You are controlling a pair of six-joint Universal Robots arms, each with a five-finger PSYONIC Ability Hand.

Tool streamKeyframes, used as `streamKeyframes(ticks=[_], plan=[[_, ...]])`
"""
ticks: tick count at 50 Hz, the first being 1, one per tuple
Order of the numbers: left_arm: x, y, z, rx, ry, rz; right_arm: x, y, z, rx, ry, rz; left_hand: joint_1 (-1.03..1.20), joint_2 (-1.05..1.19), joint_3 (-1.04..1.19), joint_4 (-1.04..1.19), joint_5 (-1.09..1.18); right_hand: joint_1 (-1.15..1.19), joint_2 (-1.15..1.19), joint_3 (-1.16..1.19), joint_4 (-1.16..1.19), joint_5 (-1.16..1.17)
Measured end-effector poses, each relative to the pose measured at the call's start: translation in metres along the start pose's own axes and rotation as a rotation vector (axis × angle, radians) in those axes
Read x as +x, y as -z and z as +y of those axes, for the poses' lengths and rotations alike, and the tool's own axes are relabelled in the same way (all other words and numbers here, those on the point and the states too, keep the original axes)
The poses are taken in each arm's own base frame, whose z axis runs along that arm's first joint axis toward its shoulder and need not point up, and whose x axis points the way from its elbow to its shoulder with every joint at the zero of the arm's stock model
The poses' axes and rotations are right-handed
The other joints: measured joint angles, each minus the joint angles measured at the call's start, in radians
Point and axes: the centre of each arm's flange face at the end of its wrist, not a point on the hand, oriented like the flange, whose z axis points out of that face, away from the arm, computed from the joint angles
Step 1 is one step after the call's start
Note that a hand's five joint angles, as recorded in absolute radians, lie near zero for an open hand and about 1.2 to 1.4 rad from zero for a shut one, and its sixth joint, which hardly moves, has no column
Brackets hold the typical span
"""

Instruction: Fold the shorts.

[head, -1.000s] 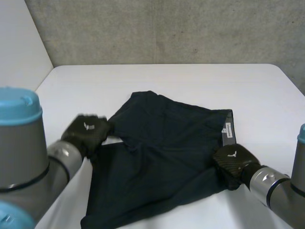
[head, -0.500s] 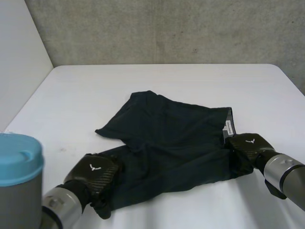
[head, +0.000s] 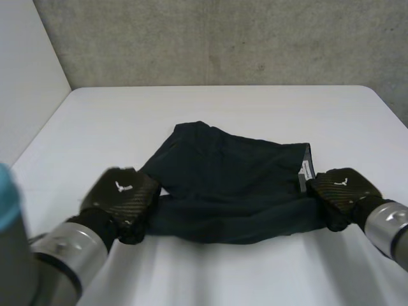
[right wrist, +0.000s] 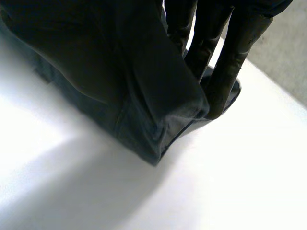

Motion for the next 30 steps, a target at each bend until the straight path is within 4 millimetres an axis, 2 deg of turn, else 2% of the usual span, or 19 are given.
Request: streamKeyframes(ticks=[2, 4, 9, 13, 16, 18, 22, 24, 29, 30], plan=[[-0.004, 0.013, -0.011, 0.032, -0.044, -0.006, 0.000, 0.019, -0.010, -0.002, 0.089, 0.002, 0.000, 0.000, 0.003, 0.000, 0.000, 0.000, 0.000, 0.000, 0.000, 0.000], [-0.006, 0.022, -0.016, 0.043, -0.086, -0.008, -0.001, 0.029, -0.016, -0.004, 0.135, 0.001, 0.000, 0.001, 0.003, 0.000, 0.000, 0.000, 0.000, 0.000, 0.000, 0.000], [-0.010, 0.046, -0.028, 0.079, -0.214, -0.012, 0.000, 0.073, -0.043, 0.003, 0.271, 0.009, 0.000, 0.003, 0.005, 0.004, 0.000, 0.000, 0.000, 0.000, 0.000, 0.000], [-0.012, 0.058, -0.037, 0.124, -0.250, -0.020, 0.000, 0.095, -0.058, 0.004, 0.302, 0.005, 0.000, 0.003, 0.005, 0.004, 0.000, 0.000, 0.000, 0.000, 0.000, 0.000], [-0.012, 0.061, -0.040, 0.140, -0.256, -0.023, 0.000, 0.101, -0.061, -0.003, 0.309, -0.003, 0.000, 0.003, 0.005, 0.004, 0.000, 0.000, 0.000, 0.000, 0.000, 0.000], [-0.012, 0.060, -0.040, 0.142, -0.256, -0.023, -0.001, 0.102, -0.060, -0.011, 0.312, -0.012, 0.000, 0.003, 0.005, 0.004, 0.000, 0.000, 0.000, 0.000, 0.000, 0.000], [-0.007, 0.041, -0.033, 0.116, -0.252, -0.014, -0.002, 0.088, -0.049, -0.046, 0.317, -0.040, 0.000, 0.003, 0.005, 0.004, 0.000, 0.000, 0.000, 0.000, 0.000, 0.000], [-0.004, 0.025, -0.028, 0.101, -0.250, -0.012, -0.001, 0.076, -0.043, -0.060, 0.317, -0.048, 0.000, 0.004, 0.005, 0.005, 0.000, 0.000, 0.000, 0.000, 0.000, 0.000], [0.001, -0.029, -0.020, 0.103, -0.242, -0.030, 0.006, 0.039, -0.030, -0.089, 0.309, -0.057, 0.000, 0.004, 0.005, 0.005, 0.000, 0.000, 0.000, 0.000, 0.000, 0.000], [0.001, -0.029, -0.020, 0.103, -0.242, -0.030, 0.006, 0.039, -0.030, -0.089, 0.309, -0.057, 0.000, 0.004, 0.005, 0.005, 0.000, 0.000, 0.000, 0.000, 0.000, 0.000]])
